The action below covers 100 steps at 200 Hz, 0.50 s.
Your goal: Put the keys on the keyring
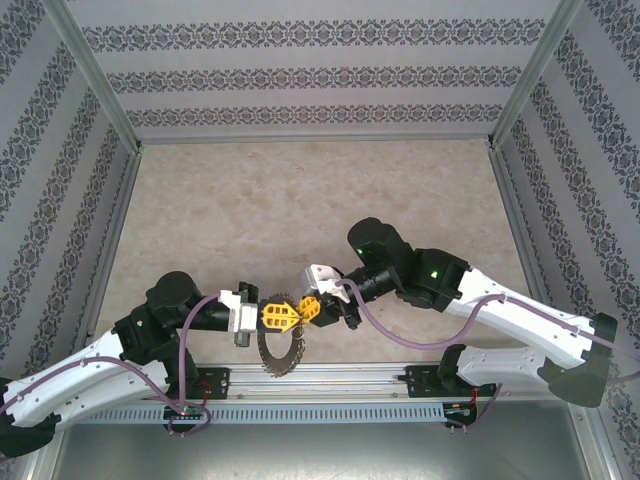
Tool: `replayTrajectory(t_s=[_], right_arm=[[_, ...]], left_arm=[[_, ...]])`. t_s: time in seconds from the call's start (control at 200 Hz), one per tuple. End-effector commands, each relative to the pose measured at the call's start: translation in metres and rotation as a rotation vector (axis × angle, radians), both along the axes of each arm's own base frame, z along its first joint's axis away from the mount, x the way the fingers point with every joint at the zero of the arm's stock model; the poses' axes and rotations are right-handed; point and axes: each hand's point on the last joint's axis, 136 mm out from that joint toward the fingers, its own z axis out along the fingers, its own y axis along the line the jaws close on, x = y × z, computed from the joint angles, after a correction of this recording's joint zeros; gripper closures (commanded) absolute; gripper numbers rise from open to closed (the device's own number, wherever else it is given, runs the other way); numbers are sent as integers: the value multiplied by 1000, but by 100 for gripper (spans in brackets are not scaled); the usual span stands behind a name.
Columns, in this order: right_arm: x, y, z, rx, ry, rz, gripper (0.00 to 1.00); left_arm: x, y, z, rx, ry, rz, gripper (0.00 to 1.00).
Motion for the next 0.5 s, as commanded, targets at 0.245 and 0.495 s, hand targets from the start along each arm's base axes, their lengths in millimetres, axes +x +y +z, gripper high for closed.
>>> replayTrajectory(t_s=[0.245, 0.495], right_arm=[[8, 7, 12, 47, -15, -8, 100], [6, 6, 14, 51, -17, -4, 100]], left_arm=[[-22, 0, 40, -107, -80, -123, 100], [-25, 2, 41, -105, -71, -136, 100]])
